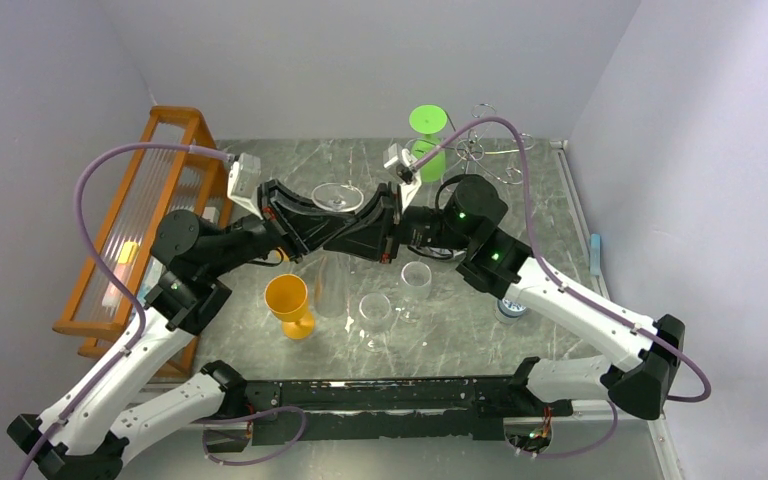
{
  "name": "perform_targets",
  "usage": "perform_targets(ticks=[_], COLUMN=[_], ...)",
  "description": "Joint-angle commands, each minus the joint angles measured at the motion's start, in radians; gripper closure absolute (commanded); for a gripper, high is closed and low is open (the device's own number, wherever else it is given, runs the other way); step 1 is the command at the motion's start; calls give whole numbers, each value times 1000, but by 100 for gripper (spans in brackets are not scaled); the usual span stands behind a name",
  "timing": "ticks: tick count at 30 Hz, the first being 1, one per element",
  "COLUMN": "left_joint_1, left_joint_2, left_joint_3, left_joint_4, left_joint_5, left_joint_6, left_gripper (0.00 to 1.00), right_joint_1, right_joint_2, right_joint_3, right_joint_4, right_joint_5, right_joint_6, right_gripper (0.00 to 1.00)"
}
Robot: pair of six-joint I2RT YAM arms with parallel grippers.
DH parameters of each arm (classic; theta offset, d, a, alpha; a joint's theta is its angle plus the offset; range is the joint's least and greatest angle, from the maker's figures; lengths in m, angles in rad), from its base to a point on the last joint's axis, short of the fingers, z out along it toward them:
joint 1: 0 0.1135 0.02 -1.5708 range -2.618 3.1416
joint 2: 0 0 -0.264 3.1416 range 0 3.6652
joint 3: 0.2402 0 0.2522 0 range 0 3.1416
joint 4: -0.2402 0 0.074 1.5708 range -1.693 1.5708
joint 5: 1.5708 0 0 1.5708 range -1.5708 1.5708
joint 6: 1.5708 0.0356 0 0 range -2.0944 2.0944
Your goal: Place the wine glass upside down on the wine glass rack
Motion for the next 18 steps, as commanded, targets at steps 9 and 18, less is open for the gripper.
perform_targets(ticks=[9,18], left_joint_1=[-5,-6], left_joint_2=[-61,-75], left_joint_3=[-70,-114], left_joint_4=[138,263], left_joint_5=[-59,-4], left_joint_6=[210,376], left_gripper=[95,95], right_joint_1=[-49,-71], right_joint_2=[-141,-151], right_joint_3=[-51,58], right_joint_4=[-11,-176], right_joint_5=[183,271], right_joint_6=[162,463], right_gripper=[24,23])
